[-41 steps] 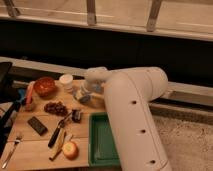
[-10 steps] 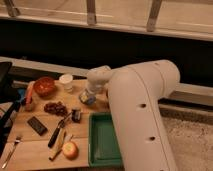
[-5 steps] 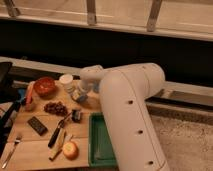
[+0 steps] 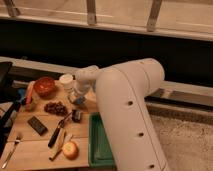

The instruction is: Wipe table surface with sponge

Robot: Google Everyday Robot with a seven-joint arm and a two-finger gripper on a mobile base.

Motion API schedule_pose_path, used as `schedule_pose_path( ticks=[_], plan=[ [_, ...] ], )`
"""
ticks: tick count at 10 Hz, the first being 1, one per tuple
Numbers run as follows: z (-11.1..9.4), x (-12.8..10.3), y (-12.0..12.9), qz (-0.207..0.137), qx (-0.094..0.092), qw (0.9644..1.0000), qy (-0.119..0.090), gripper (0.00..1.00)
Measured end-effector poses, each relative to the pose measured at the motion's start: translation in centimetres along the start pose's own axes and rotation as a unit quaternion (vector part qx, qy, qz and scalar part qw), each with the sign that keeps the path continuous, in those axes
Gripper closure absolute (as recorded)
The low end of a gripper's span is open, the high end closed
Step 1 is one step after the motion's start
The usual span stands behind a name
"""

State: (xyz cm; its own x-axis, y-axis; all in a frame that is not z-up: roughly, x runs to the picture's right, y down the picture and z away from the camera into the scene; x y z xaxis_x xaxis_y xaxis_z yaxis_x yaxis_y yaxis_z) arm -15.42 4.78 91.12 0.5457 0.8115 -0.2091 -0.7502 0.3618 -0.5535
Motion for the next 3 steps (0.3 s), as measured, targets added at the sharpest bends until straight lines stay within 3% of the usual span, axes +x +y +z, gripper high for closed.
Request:
schedule_pose_path(
  ticks=[3],
  plan=[
    [-2.0,3.0,-3.3,0.007,0.008,0.9999,0.001,1.00]
  ],
)
